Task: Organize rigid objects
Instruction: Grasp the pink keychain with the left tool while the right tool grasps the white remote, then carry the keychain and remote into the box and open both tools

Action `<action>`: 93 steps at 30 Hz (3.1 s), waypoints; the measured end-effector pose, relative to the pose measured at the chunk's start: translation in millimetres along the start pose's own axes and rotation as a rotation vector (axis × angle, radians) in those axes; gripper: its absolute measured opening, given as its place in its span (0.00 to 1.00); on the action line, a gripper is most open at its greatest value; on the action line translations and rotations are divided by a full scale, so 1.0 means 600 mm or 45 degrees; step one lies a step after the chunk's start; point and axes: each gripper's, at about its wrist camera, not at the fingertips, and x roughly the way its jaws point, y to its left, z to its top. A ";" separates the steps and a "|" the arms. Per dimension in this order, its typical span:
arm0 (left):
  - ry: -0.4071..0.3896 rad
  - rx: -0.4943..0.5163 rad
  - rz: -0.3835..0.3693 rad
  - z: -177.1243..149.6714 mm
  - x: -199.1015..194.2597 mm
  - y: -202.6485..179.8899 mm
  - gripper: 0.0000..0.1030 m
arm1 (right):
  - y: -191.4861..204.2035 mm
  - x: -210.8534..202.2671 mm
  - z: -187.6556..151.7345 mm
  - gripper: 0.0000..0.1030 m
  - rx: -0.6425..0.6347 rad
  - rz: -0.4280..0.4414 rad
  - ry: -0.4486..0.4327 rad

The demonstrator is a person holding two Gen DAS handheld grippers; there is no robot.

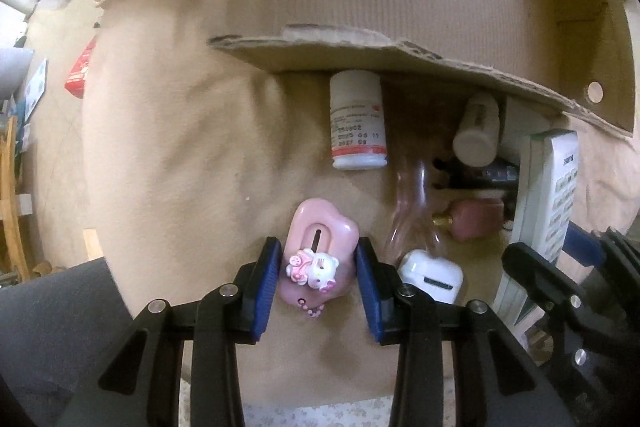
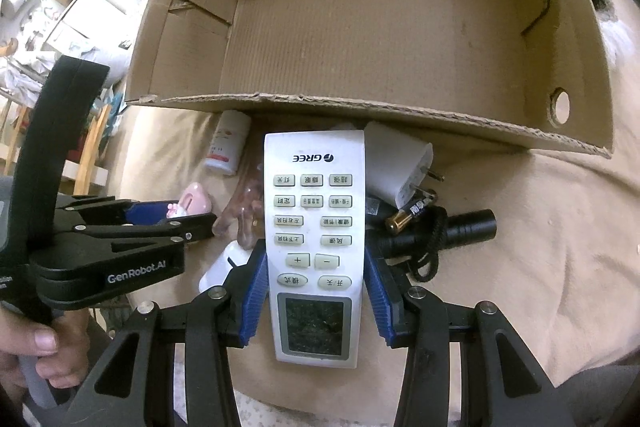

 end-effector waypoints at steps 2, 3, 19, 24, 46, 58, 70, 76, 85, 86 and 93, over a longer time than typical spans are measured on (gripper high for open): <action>-0.020 -0.007 0.001 -0.011 -0.009 0.007 0.33 | 0.000 -0.006 -0.004 0.46 0.000 0.005 -0.007; -0.035 -0.009 0.007 -0.016 -0.015 0.009 0.33 | 0.000 -0.010 -0.006 0.46 0.001 0.007 -0.010; -0.330 -0.132 -0.013 -0.055 -0.154 0.032 0.33 | -0.027 -0.125 -0.036 0.46 -0.008 0.036 -0.167; -0.409 -0.102 -0.032 -0.020 -0.210 0.010 0.33 | -0.033 -0.174 -0.013 0.46 -0.036 0.036 -0.244; -0.472 0.026 -0.051 0.150 -0.188 -0.057 0.33 | -0.086 -0.160 0.174 0.46 0.012 0.042 -0.337; -0.521 0.049 -0.064 0.162 -0.122 -0.066 0.33 | -0.113 -0.078 0.193 0.46 0.049 0.016 -0.277; -0.551 0.107 0.026 0.157 -0.098 -0.093 0.34 | -0.094 -0.044 0.200 0.47 -0.013 -0.105 -0.229; -0.562 0.116 0.040 0.158 -0.091 -0.104 0.34 | -0.082 -0.044 0.201 0.46 -0.018 -0.118 -0.236; -0.575 0.132 0.030 0.149 -0.114 -0.094 0.34 | -0.089 -0.059 0.193 0.47 -0.013 -0.091 -0.264; -0.579 0.137 0.032 0.147 -0.116 -0.095 0.38 | -0.088 -0.062 0.194 0.47 -0.011 -0.075 -0.273; -0.631 0.162 0.072 0.135 -0.137 -0.105 0.64 | -0.082 -0.070 0.195 0.65 -0.007 -0.032 -0.304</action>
